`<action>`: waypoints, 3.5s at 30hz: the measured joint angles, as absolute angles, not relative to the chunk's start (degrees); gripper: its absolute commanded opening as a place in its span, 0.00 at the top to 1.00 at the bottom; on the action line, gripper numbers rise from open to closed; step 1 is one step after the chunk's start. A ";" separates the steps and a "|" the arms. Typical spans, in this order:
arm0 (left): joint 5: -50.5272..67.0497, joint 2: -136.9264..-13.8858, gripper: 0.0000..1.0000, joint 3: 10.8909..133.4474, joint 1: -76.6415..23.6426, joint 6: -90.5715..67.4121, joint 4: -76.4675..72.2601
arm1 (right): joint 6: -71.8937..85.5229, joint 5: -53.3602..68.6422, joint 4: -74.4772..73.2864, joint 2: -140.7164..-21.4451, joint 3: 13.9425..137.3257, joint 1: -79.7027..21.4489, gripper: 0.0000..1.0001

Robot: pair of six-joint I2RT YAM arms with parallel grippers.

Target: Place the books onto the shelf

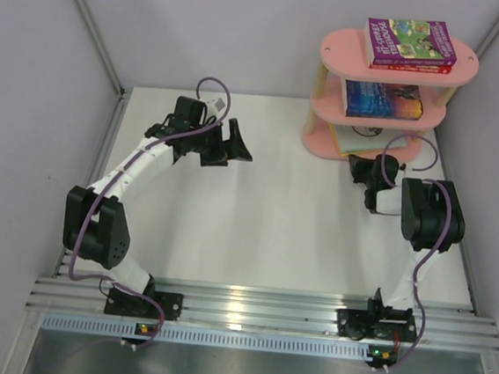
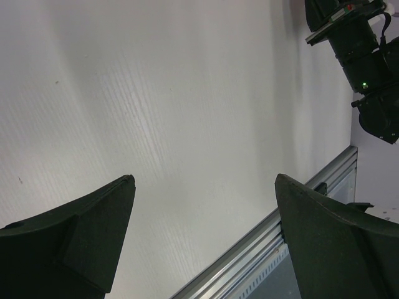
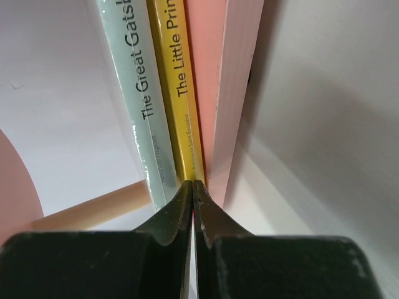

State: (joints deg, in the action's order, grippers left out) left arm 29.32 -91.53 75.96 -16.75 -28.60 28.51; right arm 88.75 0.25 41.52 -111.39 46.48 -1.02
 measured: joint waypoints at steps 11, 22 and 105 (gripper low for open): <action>29.56 -91.22 0.01 75.96 -16.71 -28.84 28.27 | 88.86 -2.46 40.10 -111.42 46.61 -3.01 1.00; 29.69 -90.48 0.01 75.59 -16.29 -28.84 28.23 | 90.74 -4.03 40.71 -113.51 46.63 -5.15 1.00; 30.35 -88.99 0.01 74.41 -16.14 -28.88 28.18 | 91.98 -6.42 31.57 -110.72 52.05 -6.79 1.00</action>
State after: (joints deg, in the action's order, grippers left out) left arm 30.35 -88.99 74.41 -16.14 -28.88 28.18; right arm 91.98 -6.42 31.57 -110.72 52.05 -6.79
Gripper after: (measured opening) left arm 0.990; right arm 0.003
